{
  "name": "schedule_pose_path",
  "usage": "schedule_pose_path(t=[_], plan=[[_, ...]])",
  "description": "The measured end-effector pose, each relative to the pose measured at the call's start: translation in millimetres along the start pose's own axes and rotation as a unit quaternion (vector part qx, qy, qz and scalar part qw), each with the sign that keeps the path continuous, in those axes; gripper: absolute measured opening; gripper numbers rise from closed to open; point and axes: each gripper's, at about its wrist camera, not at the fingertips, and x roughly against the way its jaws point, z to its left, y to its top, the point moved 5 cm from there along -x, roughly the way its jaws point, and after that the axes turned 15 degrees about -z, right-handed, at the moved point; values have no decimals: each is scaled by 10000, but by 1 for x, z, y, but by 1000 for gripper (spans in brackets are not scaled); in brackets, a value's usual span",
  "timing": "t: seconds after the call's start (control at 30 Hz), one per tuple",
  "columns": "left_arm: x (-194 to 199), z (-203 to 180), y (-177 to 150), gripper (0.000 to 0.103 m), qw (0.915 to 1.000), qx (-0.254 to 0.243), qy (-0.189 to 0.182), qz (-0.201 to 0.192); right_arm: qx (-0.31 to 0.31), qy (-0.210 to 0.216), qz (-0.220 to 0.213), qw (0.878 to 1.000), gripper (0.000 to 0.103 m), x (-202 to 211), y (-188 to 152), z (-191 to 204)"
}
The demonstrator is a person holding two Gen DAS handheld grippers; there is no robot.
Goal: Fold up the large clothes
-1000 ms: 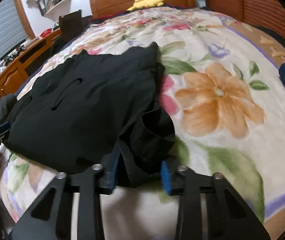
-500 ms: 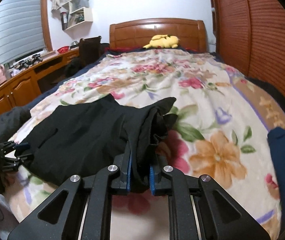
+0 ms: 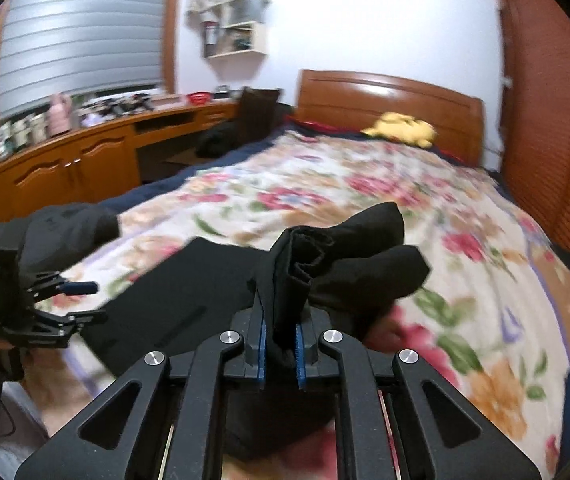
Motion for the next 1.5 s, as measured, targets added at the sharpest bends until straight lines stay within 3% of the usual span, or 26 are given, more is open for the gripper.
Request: schedule_pose_path(t=[0.33,0.53,0.7,0.8,0.93,1.07,1.23,1.37,1.5], plan=[[20,65,-7,58,9982,232,547,-13,566,1240,146,9906,4,-65,0,138],[26,86,-13,57,9966,320,763,15,236,1687,834,9818,4,-94,-37,174],[30,85,-11,58,9967,348,736,-70,42,1665,1034,9806,9,-92,-45,165],[28,81,-8,57,9971,348,674,-116,-163,1739,919,9803,40,-77,-30,157],[29,71,-3,58,9976,339,573,-202,-187,1550,610,9859,49,-55,-6,142],[32,57,6,58,9980,361,399,-334,4,968,545,9938,49,-44,-1,113],[42,37,21,58,9979,354,135,-525,170,67,633,9978,49,-32,-22,55],[46,23,29,58,9973,392,-61,-621,-35,-56,1063,9943,48,-42,-57,34],[40,8,30,58,9973,395,-220,-574,-283,400,1485,9877,46,-56,-90,46]])
